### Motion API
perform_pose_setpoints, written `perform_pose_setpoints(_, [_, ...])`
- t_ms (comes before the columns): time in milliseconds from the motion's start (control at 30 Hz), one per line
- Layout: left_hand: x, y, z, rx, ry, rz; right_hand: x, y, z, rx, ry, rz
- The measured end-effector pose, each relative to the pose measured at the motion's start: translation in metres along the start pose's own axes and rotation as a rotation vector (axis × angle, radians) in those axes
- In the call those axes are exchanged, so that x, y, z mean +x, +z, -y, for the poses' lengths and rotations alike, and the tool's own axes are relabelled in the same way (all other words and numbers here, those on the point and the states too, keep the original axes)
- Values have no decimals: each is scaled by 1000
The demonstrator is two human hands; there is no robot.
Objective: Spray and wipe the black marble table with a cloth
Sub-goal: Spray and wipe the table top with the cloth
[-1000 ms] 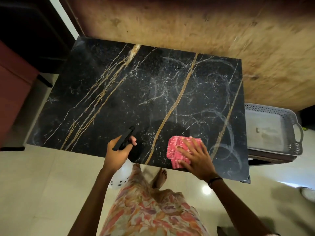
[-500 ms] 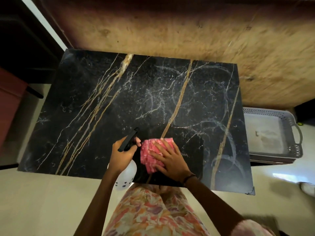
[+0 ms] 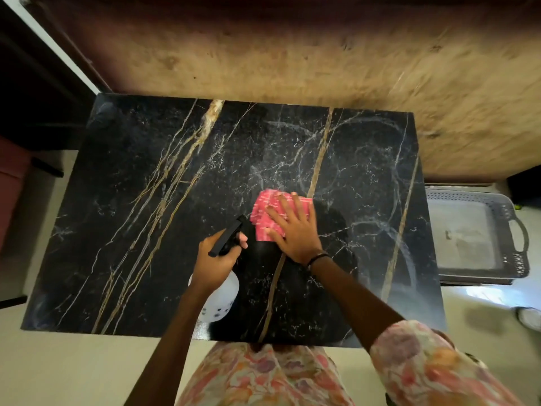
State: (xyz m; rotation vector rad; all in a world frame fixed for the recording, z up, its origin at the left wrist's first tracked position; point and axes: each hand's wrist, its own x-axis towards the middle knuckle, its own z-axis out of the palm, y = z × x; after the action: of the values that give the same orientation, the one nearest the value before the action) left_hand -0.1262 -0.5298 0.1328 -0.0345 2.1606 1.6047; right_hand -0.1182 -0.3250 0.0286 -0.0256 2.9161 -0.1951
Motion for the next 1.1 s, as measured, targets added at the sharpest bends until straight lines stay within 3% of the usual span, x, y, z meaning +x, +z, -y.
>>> perform_pose_setpoints(133, [13,-3,-5,-15,5,20,-18,14,20,-22,-235,24])
perform_pose_setpoints(267, [29,-8,-11,-21,20,1,-50,17,-37,-96,-380,-3])
perform_pose_setpoints(433, [48,-9,-16,-1,33,-1,-20,-5,-89,-88,-151,-26])
perform_pose_setpoints(600, [65,-12,-22,2,34,-1,64,-20,-49,-5,80,-42])
perform_pose_setpoints(700, [72,-15,-28,-6,56,6,94,-19,-2,22,29,-36])
perform_pose_setpoints(800, [80,-17,-30,-14,43,10,87,-9,26,4,-170,-24])
perform_pose_setpoints(933, [95,-22,-28,5,49,28,48,0,-13,-82,-390,-33])
perform_pose_setpoints(1000, [101,-22,-28,9,65,31,35,-2,-50,-123,-351,-57])
perform_pose_setpoints(1100, [110,-23,-31,-4,78,32,47,-17,-90,-107,-142,-65])
